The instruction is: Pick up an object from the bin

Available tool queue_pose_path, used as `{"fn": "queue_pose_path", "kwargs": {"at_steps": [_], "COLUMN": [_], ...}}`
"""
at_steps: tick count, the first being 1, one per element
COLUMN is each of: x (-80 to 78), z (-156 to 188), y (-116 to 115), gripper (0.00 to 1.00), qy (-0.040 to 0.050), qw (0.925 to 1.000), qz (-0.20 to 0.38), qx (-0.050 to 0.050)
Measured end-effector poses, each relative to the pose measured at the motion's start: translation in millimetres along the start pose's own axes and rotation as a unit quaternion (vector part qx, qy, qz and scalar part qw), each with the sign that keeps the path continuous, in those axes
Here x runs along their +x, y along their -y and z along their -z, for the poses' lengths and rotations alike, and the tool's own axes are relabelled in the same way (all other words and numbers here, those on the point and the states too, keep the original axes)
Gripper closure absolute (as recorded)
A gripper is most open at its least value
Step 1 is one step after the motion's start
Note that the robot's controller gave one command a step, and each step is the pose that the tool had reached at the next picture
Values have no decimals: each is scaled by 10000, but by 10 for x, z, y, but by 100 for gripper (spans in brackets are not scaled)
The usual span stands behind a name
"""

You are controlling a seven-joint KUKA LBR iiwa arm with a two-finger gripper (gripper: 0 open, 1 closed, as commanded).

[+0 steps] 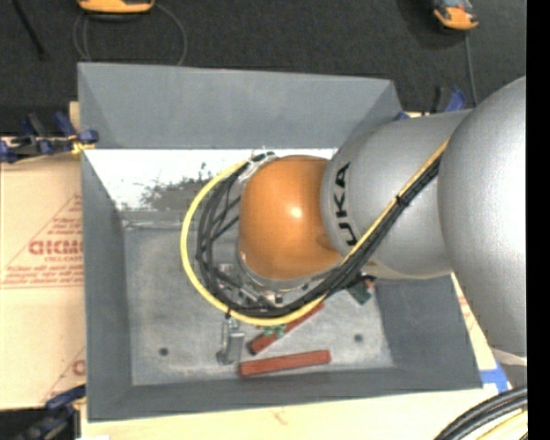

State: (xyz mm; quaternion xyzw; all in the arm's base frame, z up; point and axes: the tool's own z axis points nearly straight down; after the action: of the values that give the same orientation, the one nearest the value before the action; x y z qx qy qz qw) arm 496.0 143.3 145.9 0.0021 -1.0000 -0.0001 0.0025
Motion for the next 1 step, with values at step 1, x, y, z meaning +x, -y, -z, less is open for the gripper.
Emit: {"fn": "queue_pose_path", "kwargs": {"at_steps": [1], "x": [-21], "z": [35], "y": [7], "gripper": [0], "qy": [35], "qw": [10000], "qz": [-20], "qx": [-5]}}
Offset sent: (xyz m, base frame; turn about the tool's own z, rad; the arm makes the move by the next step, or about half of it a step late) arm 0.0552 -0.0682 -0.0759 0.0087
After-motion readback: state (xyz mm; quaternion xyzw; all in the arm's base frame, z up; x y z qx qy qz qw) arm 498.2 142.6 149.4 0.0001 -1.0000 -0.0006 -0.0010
